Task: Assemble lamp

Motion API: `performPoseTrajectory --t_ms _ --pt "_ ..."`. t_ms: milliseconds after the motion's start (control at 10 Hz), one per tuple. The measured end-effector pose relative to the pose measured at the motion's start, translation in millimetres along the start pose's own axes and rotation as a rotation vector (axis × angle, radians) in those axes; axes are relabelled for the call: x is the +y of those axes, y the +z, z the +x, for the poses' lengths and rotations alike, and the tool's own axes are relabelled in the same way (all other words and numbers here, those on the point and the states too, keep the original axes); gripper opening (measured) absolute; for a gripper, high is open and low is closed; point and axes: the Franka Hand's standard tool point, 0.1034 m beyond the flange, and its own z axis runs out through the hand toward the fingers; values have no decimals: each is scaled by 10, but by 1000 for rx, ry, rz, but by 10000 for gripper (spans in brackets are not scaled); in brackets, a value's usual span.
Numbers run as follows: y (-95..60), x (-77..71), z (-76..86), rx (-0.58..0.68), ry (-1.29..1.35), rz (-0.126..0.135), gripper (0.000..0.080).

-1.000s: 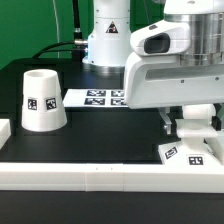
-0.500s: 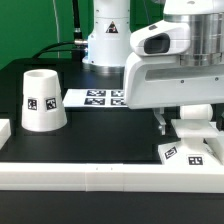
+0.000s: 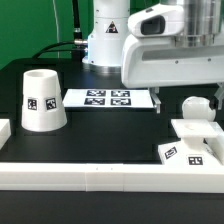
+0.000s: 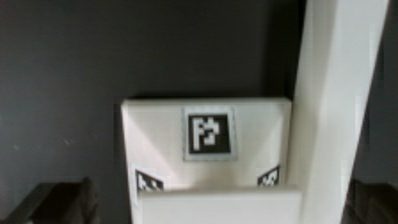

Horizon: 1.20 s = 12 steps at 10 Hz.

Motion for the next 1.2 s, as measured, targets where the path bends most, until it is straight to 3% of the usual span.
performPoseTrajectory --t_ms 100,400,800,1100,1200 --pt "-34 -13 -100 -7 17 2 698" --pt "-19 -253 -409 -23 77 9 698" --pt "12 -308 -424 -19 67 9 698" --pt "198 -415 -699 -13 63 16 698" --pt "221 -381 -710 -2 54 16 698"
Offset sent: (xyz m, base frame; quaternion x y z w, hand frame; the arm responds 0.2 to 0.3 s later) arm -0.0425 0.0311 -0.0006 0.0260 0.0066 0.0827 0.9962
